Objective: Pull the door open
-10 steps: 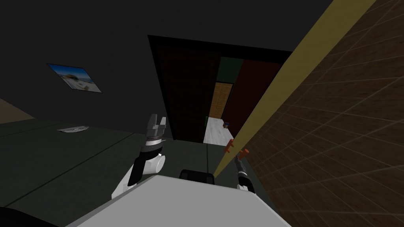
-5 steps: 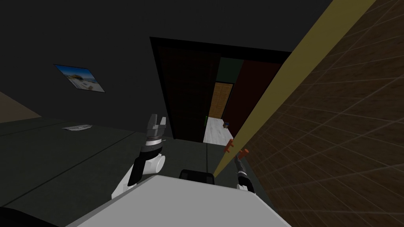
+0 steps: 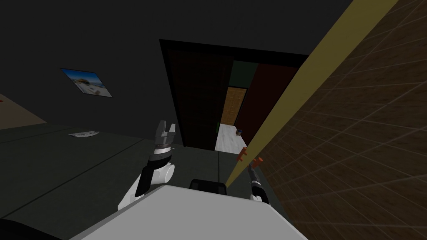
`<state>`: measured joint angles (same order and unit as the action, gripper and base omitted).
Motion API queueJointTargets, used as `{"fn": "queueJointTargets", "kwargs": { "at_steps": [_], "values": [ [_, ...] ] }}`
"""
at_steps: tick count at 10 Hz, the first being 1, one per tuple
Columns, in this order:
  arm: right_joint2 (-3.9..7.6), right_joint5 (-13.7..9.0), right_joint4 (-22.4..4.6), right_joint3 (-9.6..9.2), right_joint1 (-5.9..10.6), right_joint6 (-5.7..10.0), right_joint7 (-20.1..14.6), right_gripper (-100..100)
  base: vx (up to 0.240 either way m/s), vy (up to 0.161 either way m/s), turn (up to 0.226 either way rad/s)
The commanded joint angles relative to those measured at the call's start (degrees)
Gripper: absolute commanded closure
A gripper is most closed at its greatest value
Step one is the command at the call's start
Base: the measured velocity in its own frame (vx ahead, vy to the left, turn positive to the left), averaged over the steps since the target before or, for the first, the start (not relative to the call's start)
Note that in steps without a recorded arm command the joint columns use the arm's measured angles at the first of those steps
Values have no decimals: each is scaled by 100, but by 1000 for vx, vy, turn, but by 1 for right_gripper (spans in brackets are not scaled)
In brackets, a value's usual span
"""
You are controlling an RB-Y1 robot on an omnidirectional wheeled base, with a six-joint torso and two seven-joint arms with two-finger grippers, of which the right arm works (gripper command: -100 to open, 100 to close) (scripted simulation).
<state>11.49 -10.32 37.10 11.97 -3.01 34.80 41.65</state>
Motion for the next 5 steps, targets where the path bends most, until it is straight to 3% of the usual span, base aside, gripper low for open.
{"fn": "queueJointTargets", "kwargs": {
  "at_steps": [1, 5],
  "values": [
    [-29, -29, 186, -21, 74, -16, -139, 100, -18, -27, -1],
    [-29, -29, 144, -21, 74, -16, -139, 100, 1, -2, 4]
  ]
}}
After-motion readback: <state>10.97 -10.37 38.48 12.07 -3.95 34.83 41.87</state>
